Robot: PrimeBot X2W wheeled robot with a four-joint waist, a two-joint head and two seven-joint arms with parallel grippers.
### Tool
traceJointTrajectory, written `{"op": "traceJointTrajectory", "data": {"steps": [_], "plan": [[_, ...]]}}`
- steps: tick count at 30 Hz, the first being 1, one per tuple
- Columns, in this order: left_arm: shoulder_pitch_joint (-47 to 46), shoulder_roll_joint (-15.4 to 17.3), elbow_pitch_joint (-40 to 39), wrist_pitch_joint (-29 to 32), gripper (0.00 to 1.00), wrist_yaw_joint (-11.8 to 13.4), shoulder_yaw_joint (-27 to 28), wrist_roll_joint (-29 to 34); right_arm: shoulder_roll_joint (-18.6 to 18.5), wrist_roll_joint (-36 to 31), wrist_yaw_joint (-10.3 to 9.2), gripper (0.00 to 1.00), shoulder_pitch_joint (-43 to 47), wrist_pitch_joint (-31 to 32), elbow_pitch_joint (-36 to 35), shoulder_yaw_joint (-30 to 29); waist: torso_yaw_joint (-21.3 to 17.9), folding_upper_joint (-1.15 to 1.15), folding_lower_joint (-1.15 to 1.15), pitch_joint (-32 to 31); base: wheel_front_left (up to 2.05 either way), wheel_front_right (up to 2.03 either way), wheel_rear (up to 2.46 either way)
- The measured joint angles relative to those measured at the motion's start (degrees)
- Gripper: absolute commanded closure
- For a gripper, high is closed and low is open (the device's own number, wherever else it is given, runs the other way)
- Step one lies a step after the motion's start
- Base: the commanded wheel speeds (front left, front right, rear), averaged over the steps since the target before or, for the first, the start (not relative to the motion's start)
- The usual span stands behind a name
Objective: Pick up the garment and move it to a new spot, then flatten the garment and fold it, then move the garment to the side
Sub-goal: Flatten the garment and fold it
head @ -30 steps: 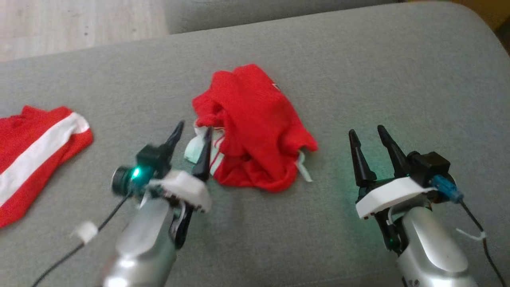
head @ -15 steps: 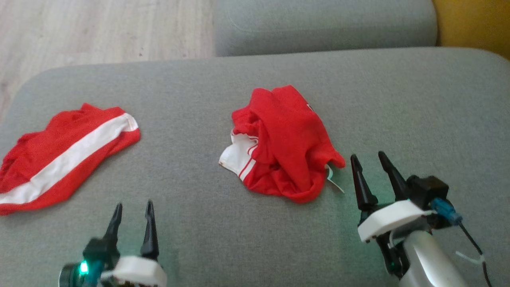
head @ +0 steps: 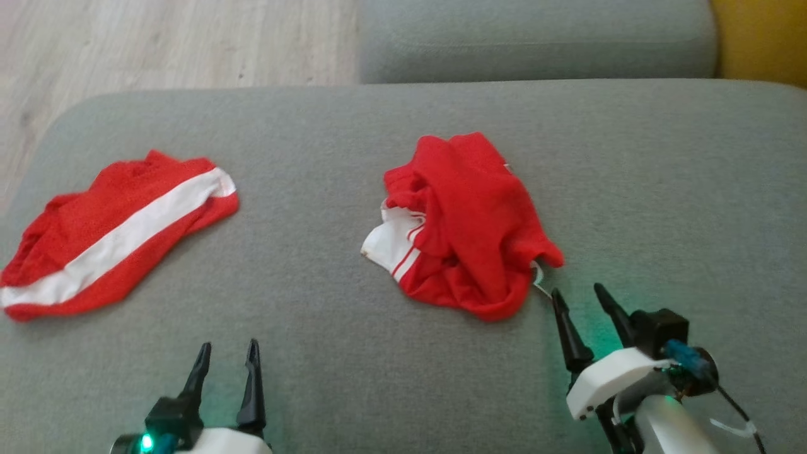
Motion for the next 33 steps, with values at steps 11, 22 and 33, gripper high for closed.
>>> {"op": "traceJointTrajectory", "data": {"steps": [11,22,33], "plan": [[-1.2,-0.1,0.0,0.0,0.0,-0.7,-1.7,-1.1,0.0,-1.2,0.0,0.0,-3.0,0.0,2.2,0.4,4.5,0.0,0.0,3.0,0.0,0.0,0.0],[-2.6,-0.1,0.1,0.0,0.0,-0.7,-3.5,-1.1,0.0,0.4,0.0,0.0,-3.4,0.0,-4.7,6.6,6.7,0.0,0.0,3.7,0.0,0.0,0.0],[-2.6,-0.2,0.9,0.0,0.0,-0.7,-6.4,-3.3,-0.1,0.9,0.0,0.0,-13.8,0.0,-1.6,12.3,10.7,0.0,0.0,3.8,0.0,0.0,0.0]]}}
